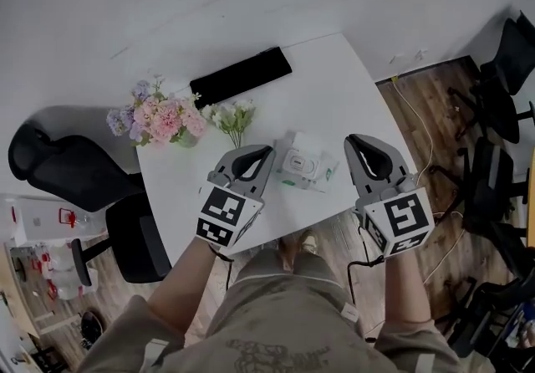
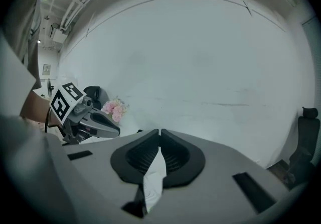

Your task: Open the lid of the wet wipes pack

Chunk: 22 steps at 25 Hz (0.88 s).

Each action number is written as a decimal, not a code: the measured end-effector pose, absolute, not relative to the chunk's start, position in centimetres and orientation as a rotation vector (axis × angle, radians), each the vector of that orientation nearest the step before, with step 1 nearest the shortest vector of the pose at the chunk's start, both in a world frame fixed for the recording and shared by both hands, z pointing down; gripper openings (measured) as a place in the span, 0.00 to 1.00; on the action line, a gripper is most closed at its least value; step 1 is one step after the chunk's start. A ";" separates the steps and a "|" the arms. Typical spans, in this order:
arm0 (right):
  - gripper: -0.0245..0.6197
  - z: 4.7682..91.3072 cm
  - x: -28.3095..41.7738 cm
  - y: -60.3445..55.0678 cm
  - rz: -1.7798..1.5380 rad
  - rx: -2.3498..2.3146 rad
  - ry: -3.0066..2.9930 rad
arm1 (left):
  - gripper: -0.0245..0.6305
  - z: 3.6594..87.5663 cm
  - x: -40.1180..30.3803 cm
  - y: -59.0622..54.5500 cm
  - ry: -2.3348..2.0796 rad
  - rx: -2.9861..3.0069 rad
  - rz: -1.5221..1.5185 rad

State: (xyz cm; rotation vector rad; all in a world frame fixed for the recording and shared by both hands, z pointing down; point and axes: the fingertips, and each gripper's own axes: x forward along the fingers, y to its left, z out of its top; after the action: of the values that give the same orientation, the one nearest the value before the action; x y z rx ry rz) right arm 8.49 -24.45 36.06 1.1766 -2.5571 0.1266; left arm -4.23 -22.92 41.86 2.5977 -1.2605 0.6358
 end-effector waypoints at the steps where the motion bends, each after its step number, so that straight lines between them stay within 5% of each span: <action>1: 0.10 35.3 8.7 -24.0 0.123 1.190 -2.568 | 0.06 40.7 -4.2 -22.7 -1.269 2.616 0.617; 22: 0.10 28.4 9.7 -13.5 0.001 1.194 -2.641 | 0.06 31.2 -4.9 -15.5 -1.417 2.783 0.498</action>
State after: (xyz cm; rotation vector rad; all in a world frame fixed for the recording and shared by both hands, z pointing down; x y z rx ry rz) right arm 9.67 -13.52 28.39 1.1939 -2.6408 0.0005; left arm -4.91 -15.47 31.23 2.7827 -1.4166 0.4981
